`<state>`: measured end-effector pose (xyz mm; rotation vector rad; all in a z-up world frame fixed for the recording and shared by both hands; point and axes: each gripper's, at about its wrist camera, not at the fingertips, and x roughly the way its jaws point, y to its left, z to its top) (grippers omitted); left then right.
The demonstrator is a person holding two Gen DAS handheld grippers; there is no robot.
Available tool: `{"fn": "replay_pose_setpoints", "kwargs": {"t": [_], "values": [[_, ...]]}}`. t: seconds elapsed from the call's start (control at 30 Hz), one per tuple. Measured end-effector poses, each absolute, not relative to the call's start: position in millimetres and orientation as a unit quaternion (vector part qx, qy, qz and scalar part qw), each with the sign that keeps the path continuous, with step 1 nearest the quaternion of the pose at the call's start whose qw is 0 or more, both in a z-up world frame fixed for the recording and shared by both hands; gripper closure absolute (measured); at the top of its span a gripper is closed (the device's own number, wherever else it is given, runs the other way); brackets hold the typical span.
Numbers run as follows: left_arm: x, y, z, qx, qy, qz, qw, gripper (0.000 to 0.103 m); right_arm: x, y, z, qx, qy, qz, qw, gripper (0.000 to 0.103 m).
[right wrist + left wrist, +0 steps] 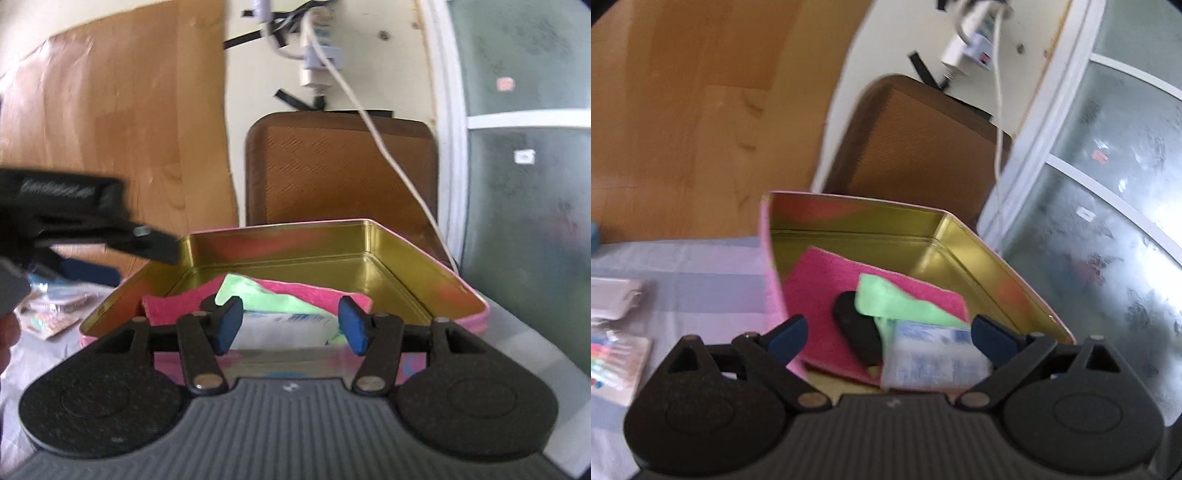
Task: Organize soft objects
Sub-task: 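Carry the wipes package into the pink tin and open the left tool, then move the right tool to the clear keyring case and grasp it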
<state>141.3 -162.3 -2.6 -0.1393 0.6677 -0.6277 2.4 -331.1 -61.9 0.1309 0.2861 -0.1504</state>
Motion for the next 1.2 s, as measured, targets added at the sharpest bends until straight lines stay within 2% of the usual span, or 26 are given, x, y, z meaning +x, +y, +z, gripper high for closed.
{"fn": "replay_pose_setpoints", "kwargs": {"t": [0.27, 0.4, 0.57, 0.67, 0.87, 1.07, 1.13, 1.17, 1.2], "values": [[109.7, -81.8, -9.9, -0.073, 0.301, -0.256, 0.916, 0.004, -17.9, -301.5, -44.7, 0.070, 0.099, -0.023, 0.992, 0.043], [110.5, -14.0, -26.8, -0.051, 0.310, -0.137, 0.940, 0.003, -14.9, -256.5, -30.9, 0.047, 0.101, 0.071, 0.991, 0.043], [117.2, 61.1, -54.0, -0.047, 0.316, -0.015, 0.947, 0.001, 22.8, -192.7, -35.2, 0.029, 0.163, 0.189, 0.968, 0.043], [119.4, 90.3, -59.2, -0.128, 0.317, -0.023, 0.939, 0.002, 67.7, -164.6, -43.4, 0.040, 0.209, 0.213, 0.954, 0.044], [120.1, 101.7, -55.9, -0.166, 0.301, -0.044, 0.938, 0.002, 166.5, -155.0, -54.3, 0.178, 0.304, 0.177, 0.919, 0.044], [121.6, 95.7, -56.2, -0.153, 0.304, -0.054, 0.939, 0.002, 211.7, -157.6, -86.8, 0.310, 0.386, 0.152, 0.856, 0.044], [121.6, 95.9, -56.2, -0.154, 0.306, -0.056, 0.938, 0.002, 213.6, -153.7, -87.7, 0.322, 0.388, 0.154, 0.850, 0.050], [121.6, 96.4, -56.4, -0.156, 0.307, -0.056, 0.937, 0.002, 214.6, -150.3, -88.3, 0.323, 0.396, 0.161, 0.844, 0.068], [121.8, 96.8, -56.7, -0.157, 0.307, -0.057, 0.937, 0.002, 214.0, -147.2, -87.8, 0.321, 0.403, 0.159, 0.842, 0.079]]}}
